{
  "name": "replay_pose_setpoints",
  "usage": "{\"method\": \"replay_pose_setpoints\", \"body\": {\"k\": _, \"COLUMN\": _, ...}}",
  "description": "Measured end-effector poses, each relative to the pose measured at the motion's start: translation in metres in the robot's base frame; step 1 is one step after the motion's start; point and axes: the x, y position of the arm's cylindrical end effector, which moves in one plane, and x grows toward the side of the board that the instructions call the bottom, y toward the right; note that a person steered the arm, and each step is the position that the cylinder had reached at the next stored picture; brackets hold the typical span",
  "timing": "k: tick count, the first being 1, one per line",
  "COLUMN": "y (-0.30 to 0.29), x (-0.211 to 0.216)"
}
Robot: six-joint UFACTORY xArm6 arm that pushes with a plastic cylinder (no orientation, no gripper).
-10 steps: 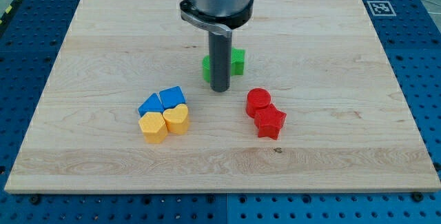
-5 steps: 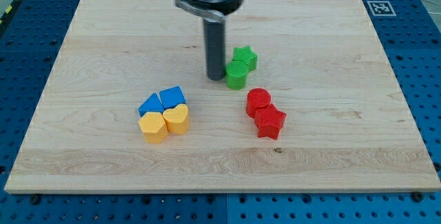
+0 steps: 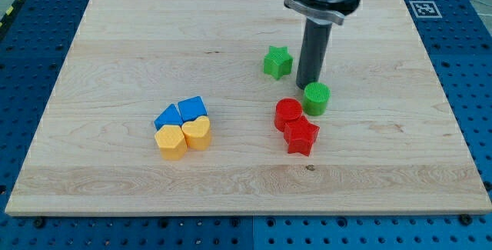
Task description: Move the green circle right to the red star
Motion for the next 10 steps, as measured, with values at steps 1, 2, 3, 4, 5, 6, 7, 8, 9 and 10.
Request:
{"method": "replay_pose_setpoints", "body": {"k": 1, "y": 0.005, "x": 0.024}}
{"method": "replay_pose_setpoints", "body": {"k": 2, "y": 0.007, "x": 0.025}}
{"method": "replay_pose_setpoints", "body": {"k": 3, "y": 0.023, "x": 0.025}}
{"method": "replay_pose_setpoints", "body": {"k": 4, "y": 0.053, "x": 0.021}}
{"method": "replay_pose_setpoints", "body": {"k": 5, "y": 0.058, "x": 0.035}}
{"method": "replay_pose_setpoints", "body": {"k": 6, "y": 0.055, "x": 0.043}}
{"method": "replay_pose_setpoints", "body": {"k": 7, "y": 0.049, "x": 0.043}}
{"method": "replay_pose_setpoints", "body": {"k": 8, "y": 0.043, "x": 0.046}}
{"method": "replay_pose_setpoints", "body": {"k": 9, "y": 0.038, "x": 0.053}}
{"method": "replay_pose_setpoints", "body": {"k": 10, "y": 0.036, "x": 0.052}}
